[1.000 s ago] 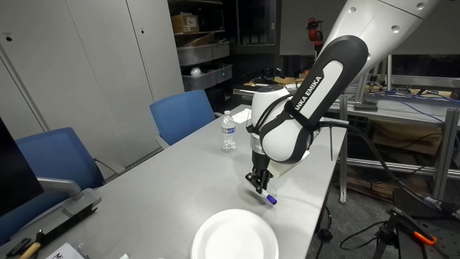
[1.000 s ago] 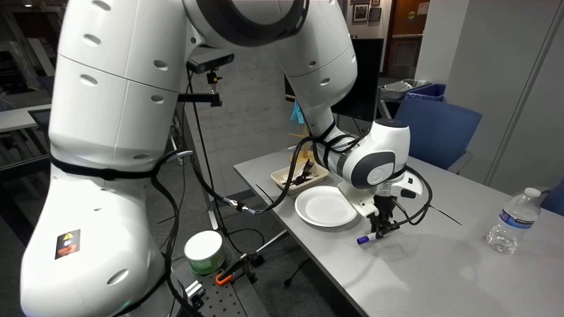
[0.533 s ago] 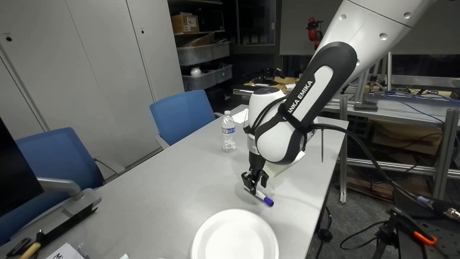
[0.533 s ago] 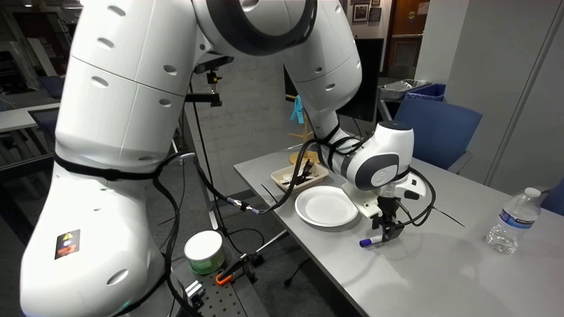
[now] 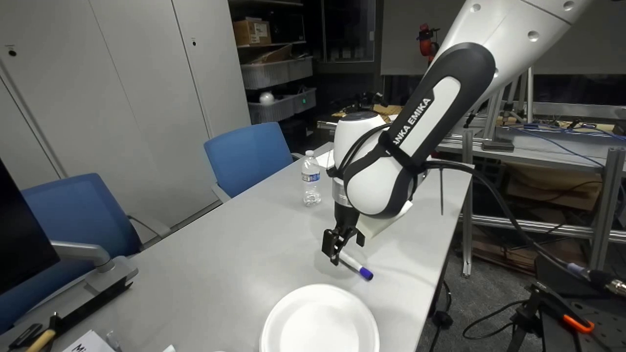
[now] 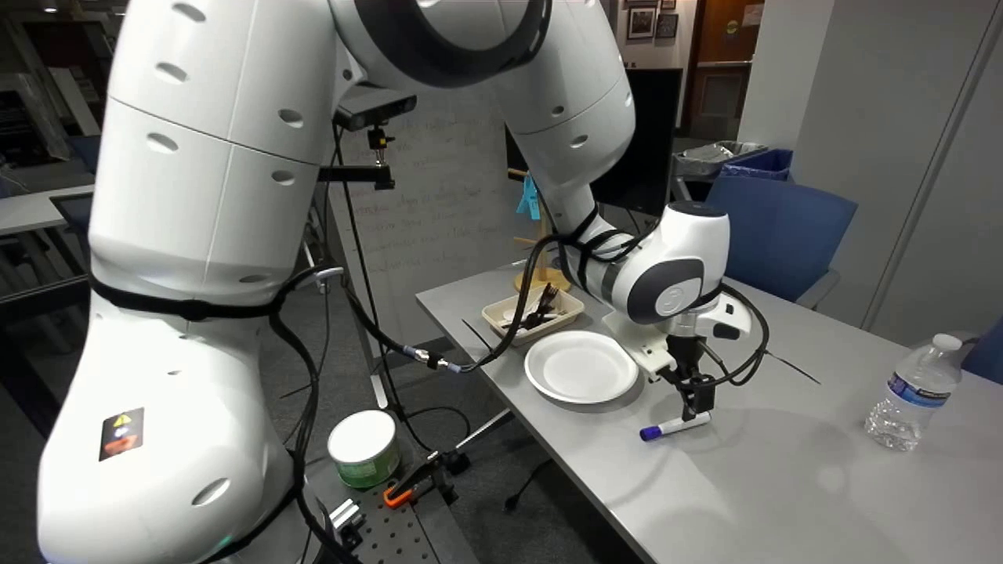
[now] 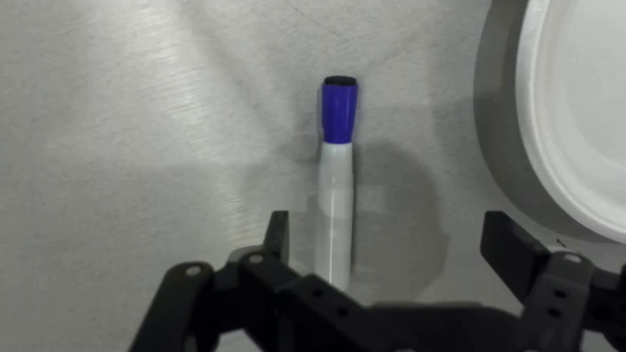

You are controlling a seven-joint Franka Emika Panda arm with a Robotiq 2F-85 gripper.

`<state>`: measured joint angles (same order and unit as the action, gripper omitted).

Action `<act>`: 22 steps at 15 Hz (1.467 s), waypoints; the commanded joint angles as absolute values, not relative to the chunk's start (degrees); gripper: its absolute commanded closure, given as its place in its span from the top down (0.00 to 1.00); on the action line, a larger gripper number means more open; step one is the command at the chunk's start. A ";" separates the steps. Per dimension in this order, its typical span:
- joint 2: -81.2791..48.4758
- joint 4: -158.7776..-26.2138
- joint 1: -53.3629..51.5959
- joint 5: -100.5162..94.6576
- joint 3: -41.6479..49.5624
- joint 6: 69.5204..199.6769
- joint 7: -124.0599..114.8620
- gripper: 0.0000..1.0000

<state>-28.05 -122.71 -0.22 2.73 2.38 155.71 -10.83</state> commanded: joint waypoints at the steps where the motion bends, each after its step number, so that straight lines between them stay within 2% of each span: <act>1: -19.47 -127.09 -0.51 2.96 1.26 150.88 -8.50 1.00; 8: -1.07 -135.86 -1.62 1.50 -0.22 139.98 -6.99 1.00; 15: 16.09 -144.09 -1.62 2.04 -1.42 136.62 -4.44 1.00; 16: 10.61 -140.55 -1.21 1.88 -1.36 137.41 -5.59 1.00; 22: 14.97 -143.51 -1.19 1.90 -1.49 137.31 -5.41 1.00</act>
